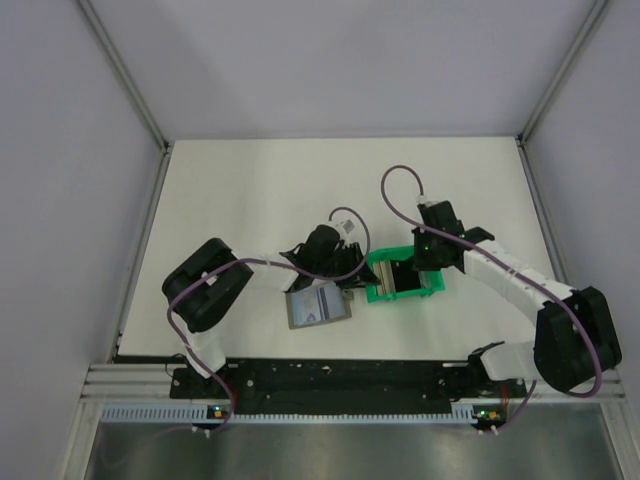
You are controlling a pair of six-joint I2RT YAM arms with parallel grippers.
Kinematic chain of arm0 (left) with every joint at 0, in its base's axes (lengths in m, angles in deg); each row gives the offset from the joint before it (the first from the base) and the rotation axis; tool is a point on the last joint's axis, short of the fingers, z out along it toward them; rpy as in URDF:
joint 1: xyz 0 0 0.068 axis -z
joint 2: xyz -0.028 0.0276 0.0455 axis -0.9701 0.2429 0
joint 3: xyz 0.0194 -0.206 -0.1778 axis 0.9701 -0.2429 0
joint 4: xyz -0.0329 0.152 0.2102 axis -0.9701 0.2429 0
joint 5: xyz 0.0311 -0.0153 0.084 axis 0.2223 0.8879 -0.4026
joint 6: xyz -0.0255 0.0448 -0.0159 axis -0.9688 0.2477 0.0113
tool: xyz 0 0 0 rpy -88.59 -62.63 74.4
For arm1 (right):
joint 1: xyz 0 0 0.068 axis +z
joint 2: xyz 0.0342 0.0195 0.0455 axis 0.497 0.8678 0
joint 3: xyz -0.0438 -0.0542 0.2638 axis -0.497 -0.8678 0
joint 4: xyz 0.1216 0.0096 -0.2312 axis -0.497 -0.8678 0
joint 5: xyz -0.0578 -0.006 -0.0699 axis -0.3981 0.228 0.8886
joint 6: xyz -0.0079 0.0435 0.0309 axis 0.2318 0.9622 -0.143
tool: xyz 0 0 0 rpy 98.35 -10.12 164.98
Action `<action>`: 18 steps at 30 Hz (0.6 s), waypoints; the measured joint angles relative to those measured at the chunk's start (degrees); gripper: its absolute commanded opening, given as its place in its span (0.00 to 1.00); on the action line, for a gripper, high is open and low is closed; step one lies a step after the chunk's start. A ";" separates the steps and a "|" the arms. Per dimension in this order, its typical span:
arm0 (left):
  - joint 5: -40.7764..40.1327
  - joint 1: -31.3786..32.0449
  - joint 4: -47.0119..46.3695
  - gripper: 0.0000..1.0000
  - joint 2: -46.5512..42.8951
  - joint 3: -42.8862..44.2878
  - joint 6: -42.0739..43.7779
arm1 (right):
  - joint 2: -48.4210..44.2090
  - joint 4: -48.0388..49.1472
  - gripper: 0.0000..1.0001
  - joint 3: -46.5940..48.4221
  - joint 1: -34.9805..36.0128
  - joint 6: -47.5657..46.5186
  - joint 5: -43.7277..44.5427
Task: Put the credit cards into the card holder
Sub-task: Pick up the credit card from the storage box.
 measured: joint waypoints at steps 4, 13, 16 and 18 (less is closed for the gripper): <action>0.04 0.00 0.31 0.23 -0.02 0.00 0.02 | 0.07 -1.40 0.13 0.00 0.00 -0.09 1.11; 0.04 0.00 0.31 0.23 -0.02 0.00 0.02 | 0.24 -2.62 0.13 0.00 0.00 -0.55 -0.46; 0.04 0.00 0.31 0.23 -0.02 0.00 0.02 | 0.24 -2.62 0.13 0.00 0.00 -0.61 -1.44; 0.04 0.00 0.31 0.23 -0.02 0.00 0.02 | 0.24 -2.64 0.13 0.00 0.00 -0.63 -1.90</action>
